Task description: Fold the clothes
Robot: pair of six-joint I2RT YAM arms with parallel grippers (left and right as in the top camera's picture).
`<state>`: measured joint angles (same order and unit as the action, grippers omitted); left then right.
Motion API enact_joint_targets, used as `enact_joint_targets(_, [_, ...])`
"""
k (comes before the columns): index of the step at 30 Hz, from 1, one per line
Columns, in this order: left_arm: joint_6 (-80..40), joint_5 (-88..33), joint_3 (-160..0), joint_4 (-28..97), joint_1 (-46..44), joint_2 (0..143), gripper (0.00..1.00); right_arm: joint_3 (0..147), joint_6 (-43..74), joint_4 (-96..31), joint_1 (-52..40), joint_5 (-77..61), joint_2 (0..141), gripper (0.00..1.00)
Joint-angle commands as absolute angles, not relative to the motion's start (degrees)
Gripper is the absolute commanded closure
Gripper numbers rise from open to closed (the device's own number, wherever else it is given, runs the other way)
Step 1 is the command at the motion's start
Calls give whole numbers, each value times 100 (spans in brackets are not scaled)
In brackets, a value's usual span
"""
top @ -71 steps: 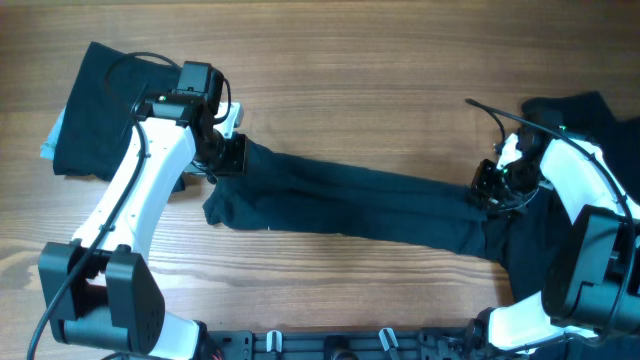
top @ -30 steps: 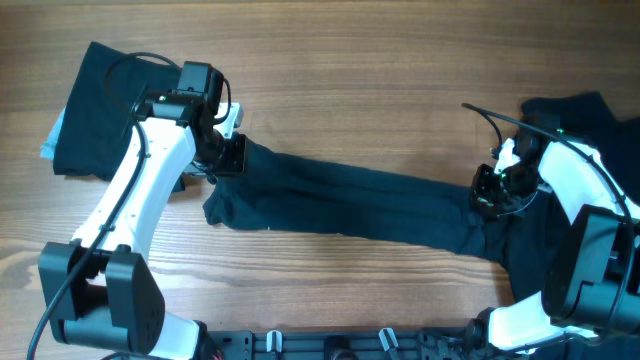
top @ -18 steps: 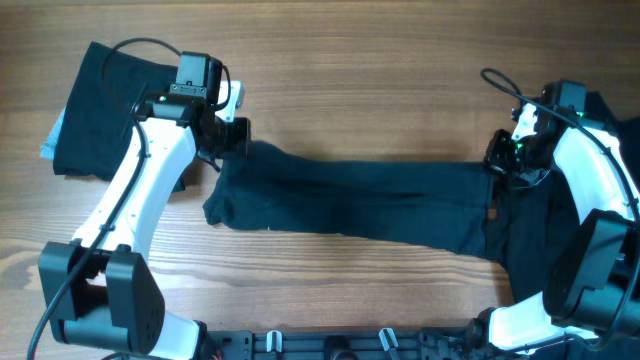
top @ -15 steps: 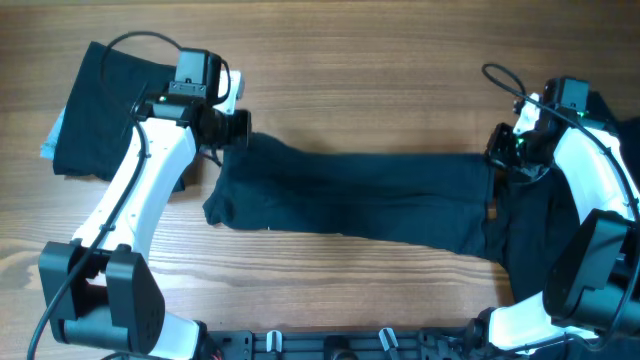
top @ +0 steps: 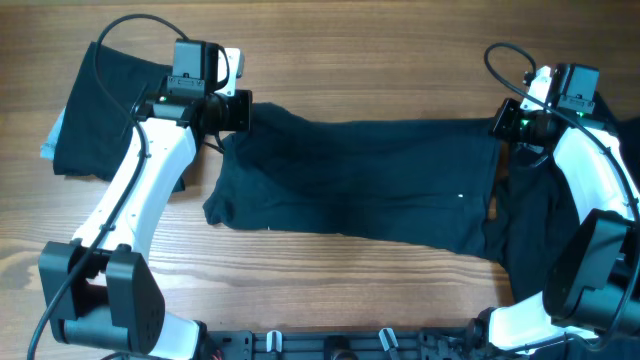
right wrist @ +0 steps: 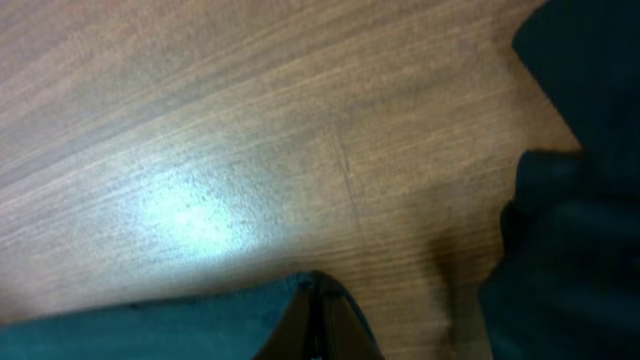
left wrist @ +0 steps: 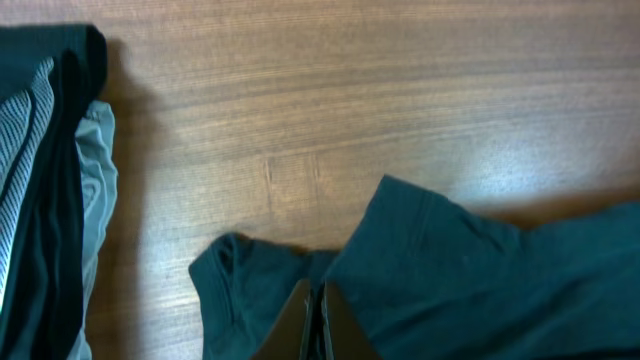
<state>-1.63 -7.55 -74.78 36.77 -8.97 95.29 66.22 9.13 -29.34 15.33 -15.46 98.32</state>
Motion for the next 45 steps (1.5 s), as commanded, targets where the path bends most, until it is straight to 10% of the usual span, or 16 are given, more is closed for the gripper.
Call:
enact_joint_targets(1, [-178, -805, -7452, 3533, -878, 9461, 96, 6742, 917, -2921, 1544, -1669, 9727, 96])
enact_joint_targets(22, [-174, -152, -7452, 5749, -878, 9461, 96, 6742, 1385, -6539, 1546, -45, 9727, 96])
enact_joint_targets(38, [-198, 10, -7450, 6324, -878, 9461, 96, 6740, 1050, -6650, 1540, -462, 9727, 85])
enact_joint_targets(42, [-198, 10, -7450, 6326, -878, 9461, 83, 6740, 1052, -6696, 1535, -429, 9727, 84])
enact_joint_targets(45, [-198, 10, -7450, 6333, -878, 9461, 71, 6740, 1107, -6670, 1535, -388, 9727, 62])
